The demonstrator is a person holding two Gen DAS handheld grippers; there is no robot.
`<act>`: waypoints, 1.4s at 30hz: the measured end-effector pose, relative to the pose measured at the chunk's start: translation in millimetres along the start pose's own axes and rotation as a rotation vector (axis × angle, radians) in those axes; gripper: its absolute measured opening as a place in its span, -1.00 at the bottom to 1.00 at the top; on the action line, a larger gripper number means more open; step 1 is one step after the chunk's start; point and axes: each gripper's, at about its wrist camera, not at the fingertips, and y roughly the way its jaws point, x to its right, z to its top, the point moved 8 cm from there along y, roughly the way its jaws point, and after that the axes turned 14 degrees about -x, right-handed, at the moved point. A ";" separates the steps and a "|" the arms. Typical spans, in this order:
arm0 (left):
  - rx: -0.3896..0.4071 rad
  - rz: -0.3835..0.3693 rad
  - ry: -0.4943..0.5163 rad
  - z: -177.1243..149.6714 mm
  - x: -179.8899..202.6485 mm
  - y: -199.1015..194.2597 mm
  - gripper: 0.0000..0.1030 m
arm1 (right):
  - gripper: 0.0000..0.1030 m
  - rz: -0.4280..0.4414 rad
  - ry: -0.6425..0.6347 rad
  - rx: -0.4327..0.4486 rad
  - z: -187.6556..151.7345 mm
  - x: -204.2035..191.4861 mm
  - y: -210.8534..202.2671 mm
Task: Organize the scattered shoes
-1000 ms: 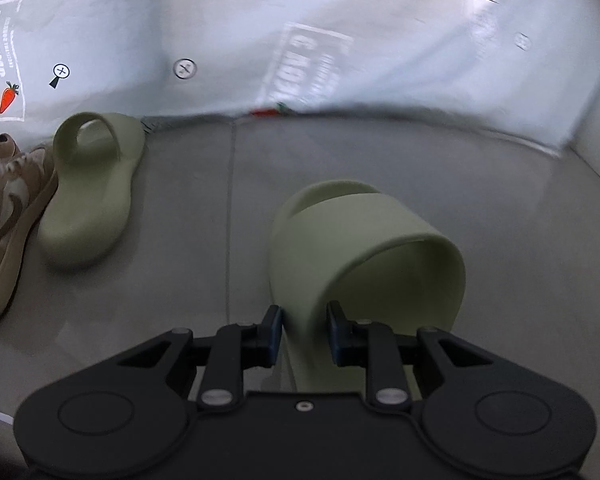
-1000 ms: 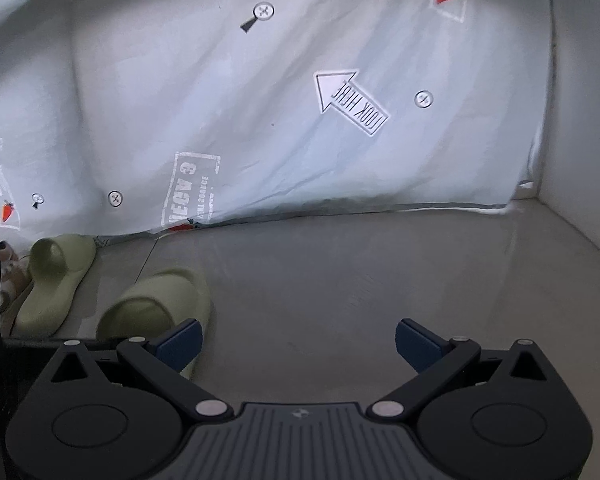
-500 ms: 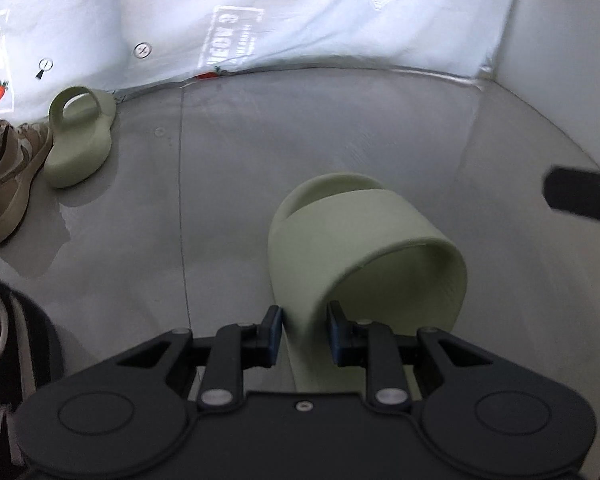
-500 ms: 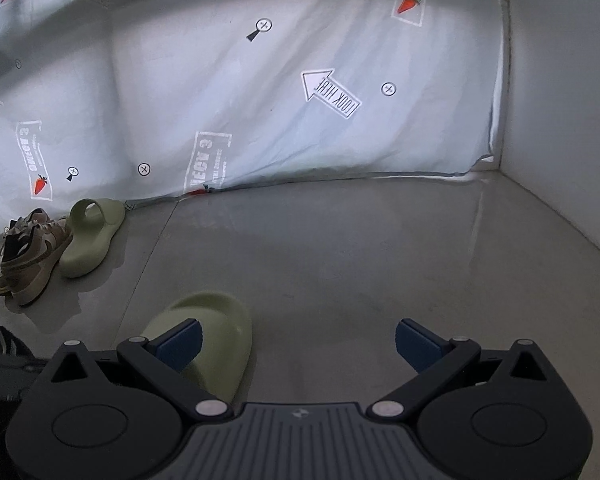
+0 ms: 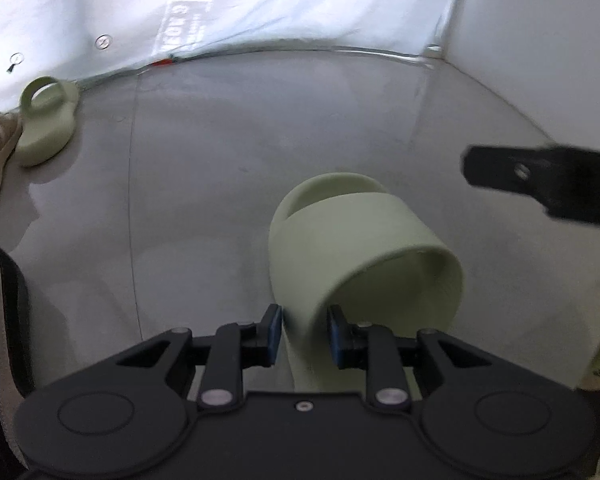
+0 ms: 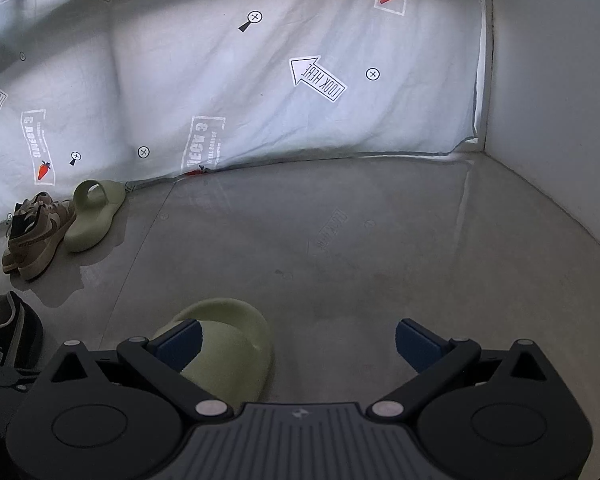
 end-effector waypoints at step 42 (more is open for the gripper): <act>0.260 0.274 -0.618 281.2 -339.8 100.6 -0.28 | 0.99 0.155 -0.060 -0.103 175.5 -128.1 231.3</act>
